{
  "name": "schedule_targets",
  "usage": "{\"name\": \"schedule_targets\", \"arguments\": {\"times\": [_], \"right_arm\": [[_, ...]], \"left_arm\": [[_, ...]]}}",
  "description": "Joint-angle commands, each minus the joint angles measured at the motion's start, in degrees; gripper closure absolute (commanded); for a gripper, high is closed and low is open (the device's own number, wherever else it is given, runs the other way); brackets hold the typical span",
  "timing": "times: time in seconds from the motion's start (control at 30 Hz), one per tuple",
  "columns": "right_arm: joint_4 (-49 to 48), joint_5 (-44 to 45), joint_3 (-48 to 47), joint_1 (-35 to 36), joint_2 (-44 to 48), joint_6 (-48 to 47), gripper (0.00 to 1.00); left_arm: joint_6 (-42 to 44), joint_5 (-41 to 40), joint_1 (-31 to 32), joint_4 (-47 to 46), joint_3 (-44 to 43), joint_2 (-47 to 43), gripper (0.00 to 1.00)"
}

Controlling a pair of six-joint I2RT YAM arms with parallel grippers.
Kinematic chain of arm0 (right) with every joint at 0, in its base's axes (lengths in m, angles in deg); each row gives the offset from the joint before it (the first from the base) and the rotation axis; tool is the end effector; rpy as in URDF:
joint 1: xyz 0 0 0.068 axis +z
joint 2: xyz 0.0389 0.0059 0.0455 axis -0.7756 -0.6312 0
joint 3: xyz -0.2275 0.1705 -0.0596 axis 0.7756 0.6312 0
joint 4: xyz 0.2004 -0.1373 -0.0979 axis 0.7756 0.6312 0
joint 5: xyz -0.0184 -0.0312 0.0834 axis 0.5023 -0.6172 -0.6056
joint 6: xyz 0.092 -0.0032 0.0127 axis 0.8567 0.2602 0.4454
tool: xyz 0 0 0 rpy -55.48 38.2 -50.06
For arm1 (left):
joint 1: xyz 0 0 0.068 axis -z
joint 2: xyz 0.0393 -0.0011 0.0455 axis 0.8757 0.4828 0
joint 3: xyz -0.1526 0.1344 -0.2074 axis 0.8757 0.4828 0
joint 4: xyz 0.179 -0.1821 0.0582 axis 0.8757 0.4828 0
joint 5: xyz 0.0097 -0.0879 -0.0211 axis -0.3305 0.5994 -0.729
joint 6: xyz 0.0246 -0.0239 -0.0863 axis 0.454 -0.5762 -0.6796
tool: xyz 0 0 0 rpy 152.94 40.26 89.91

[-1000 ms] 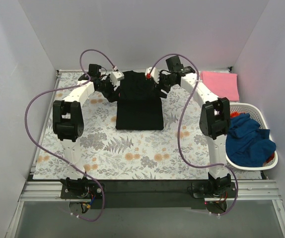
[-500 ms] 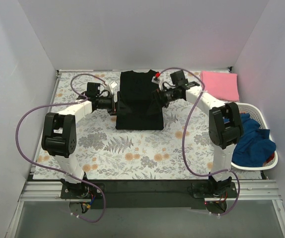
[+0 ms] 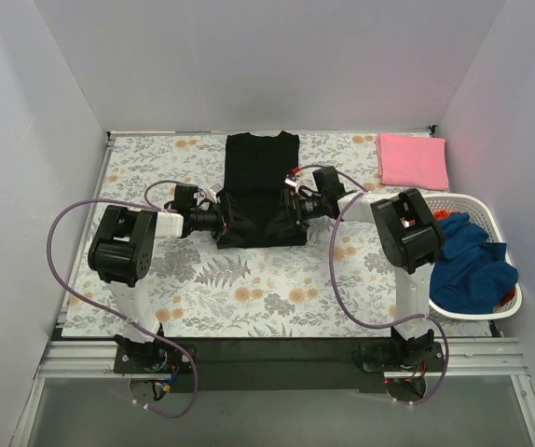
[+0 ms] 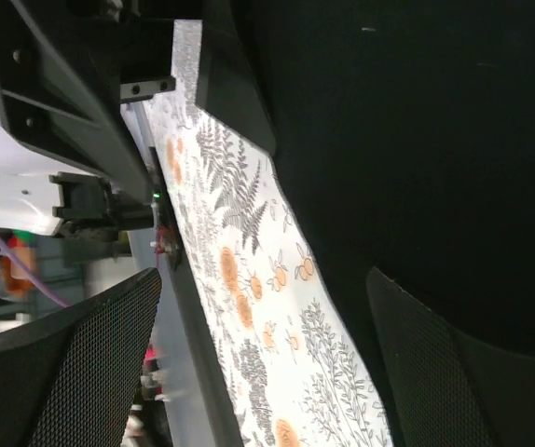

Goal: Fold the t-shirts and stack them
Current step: Fold the tshirt

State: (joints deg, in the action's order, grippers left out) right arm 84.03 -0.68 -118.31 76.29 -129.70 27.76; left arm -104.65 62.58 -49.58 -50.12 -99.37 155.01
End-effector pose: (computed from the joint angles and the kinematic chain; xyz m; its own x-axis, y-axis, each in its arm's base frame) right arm 0.3742 0.2552 0.1405 -0.9180 -0.1424 -0.3700 -0.3964 0.3445 0.8510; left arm 0.3512 -0.1422 0.1213 -0.7341 -0.4203 0.5333 -0.6494 0.2047 -0.7324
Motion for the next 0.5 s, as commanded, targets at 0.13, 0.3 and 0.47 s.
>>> {"name": "schedule_targets", "arguments": {"times": [0.13, 0.3, 0.47], "right_arm": [[-2.6, 2.7, 8.5, -4.6, -4.5, -2.0, 0.02], [-0.6, 0.1, 11.3, -4.9, 0.0, -5.2, 0.02], [5.0, -2.9, 4.2, -5.2, 9.4, -10.4, 0.02]], "left_arm": [[-1.2, -1.1, -3.6, -6.3, 7.0, 5.4, 0.14], [-2.0, 2.4, -3.8, -6.2, 11.4, 0.6, 0.12], [3.2, 5.2, -3.8, -0.4, 6.8, -11.5, 0.11]]}}
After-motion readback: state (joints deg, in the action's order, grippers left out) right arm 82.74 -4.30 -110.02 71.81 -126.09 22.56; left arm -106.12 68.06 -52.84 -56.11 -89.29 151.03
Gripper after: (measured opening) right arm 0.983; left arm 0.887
